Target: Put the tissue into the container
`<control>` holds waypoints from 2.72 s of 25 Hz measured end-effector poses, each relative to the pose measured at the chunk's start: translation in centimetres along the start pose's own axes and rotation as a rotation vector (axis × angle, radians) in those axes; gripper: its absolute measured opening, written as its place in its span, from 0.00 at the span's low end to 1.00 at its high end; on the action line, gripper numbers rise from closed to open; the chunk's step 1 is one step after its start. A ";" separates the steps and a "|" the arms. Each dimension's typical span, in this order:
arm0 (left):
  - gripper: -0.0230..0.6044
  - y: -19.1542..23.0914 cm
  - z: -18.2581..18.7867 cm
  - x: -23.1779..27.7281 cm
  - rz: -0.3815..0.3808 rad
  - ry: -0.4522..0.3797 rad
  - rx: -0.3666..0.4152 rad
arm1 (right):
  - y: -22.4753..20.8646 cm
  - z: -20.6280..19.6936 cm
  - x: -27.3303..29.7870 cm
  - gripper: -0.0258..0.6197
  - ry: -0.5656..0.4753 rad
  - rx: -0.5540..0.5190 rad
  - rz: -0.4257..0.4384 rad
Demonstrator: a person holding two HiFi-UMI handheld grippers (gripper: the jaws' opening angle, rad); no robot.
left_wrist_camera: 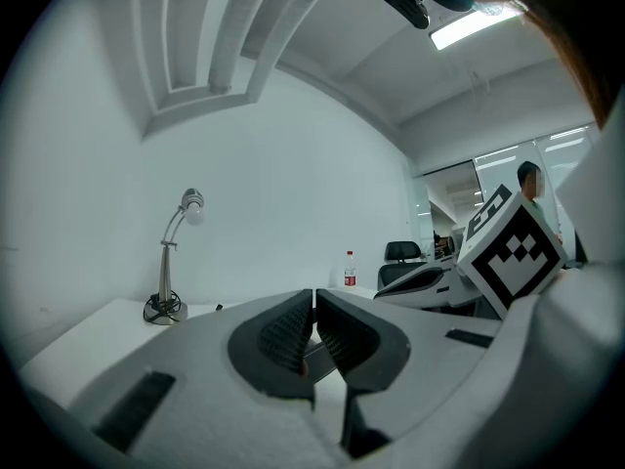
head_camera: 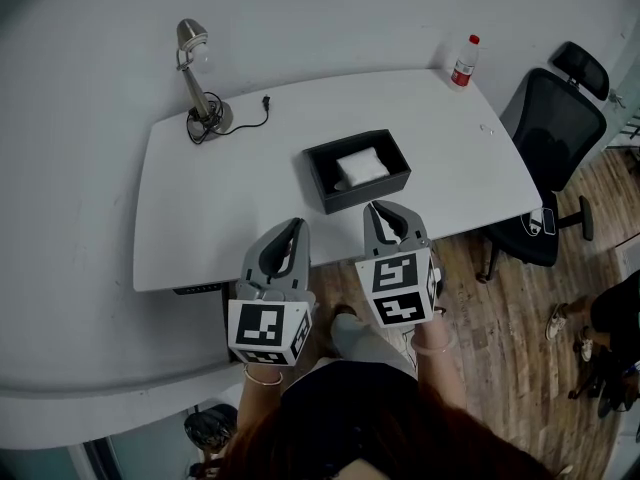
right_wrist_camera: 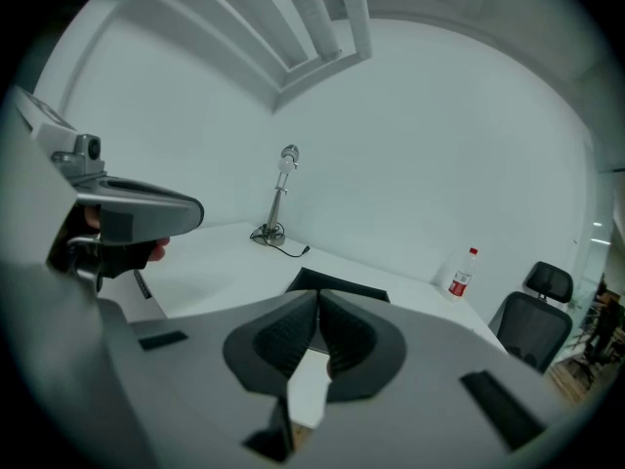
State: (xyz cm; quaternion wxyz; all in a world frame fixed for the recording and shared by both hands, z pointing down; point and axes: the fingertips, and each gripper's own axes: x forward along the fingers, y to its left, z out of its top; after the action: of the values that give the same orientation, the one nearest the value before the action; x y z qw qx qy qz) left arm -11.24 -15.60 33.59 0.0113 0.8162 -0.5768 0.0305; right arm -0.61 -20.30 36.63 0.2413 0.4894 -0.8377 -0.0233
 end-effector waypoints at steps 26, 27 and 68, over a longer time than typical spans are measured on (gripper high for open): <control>0.08 -4.4 1.6 -8.0 0.005 -0.061 0.021 | 2.2 0.6 -10.5 0.07 -0.241 0.137 -0.013; 0.08 -4.6 1.6 -8.3 0.004 -0.062 0.021 | 2.3 0.6 -11.0 0.07 -0.251 0.129 -0.019; 0.08 -11.7 2.2 -12.4 -0.036 -0.094 0.032 | 2.6 -0.7 -21.3 0.07 -0.369 0.127 -0.071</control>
State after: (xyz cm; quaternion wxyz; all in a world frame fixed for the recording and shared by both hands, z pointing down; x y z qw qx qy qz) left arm -4.23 -0.10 30.83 -0.0283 0.8271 -0.5614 0.0012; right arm 6.19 -1.06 29.84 0.0515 0.5202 -0.8498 -0.0680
